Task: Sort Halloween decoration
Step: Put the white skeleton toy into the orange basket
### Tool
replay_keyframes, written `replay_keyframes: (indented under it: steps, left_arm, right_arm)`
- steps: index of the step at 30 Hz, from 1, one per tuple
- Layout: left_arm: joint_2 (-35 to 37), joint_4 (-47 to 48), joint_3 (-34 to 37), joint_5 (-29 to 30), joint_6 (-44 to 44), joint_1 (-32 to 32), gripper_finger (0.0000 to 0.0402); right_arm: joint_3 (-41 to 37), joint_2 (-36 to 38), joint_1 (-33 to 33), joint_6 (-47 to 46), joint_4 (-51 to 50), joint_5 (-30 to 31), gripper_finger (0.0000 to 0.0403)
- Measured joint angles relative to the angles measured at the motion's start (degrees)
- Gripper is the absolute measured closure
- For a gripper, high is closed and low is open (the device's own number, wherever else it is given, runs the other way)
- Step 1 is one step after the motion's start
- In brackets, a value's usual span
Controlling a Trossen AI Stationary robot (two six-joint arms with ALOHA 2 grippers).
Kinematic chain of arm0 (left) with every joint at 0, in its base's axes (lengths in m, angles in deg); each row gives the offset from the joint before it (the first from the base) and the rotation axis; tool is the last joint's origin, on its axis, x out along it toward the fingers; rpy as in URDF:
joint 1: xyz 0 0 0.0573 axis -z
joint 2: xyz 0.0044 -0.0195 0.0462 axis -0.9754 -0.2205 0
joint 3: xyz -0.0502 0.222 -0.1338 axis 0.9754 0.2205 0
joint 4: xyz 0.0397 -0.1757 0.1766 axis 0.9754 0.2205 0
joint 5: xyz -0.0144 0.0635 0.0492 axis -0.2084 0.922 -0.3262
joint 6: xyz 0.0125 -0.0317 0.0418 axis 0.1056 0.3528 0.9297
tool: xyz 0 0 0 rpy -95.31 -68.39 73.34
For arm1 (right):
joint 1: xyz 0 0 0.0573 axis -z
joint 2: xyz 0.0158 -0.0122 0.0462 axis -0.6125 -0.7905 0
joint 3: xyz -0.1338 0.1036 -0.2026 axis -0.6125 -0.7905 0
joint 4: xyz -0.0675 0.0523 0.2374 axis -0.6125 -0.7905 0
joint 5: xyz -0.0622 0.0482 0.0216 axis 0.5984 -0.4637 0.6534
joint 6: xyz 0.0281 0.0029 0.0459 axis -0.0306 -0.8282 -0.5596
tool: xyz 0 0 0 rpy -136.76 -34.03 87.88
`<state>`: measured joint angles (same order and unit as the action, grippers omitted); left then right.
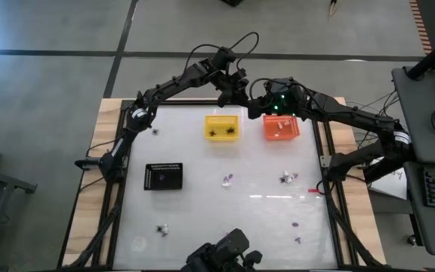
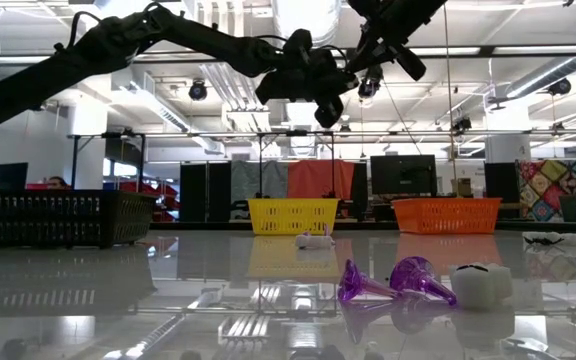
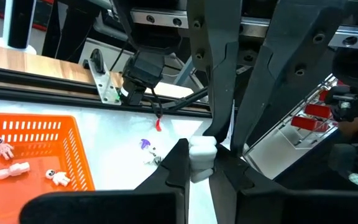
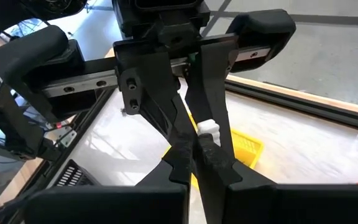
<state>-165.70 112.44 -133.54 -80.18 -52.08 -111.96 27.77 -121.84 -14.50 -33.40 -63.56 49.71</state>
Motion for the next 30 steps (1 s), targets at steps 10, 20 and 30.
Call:
replay_keyframes:
  steps: [10, 20, 30]
  left_arm:
    - [0.0, 0.1, -0.1, -0.2, 0.3, 0.0, 0.0383]
    - [0.1, -0.9, -0.2, -6.0, 0.5, -0.1, 0.0384]
    - [0.1, -1.5, -0.2, -7.7, 0.3, -0.1, 0.0384]
  right_arm:
    - [0.1, 3.8, 0.0, 1.3, -1.0, 1.8, 0.0394]
    - [0.1, 3.5, 0.0, 5.3, -1.5, 1.4, 0.0383]
    - [0.1, 3.3, 0.0, 4.2, 0.6, -0.1, 0.0307]
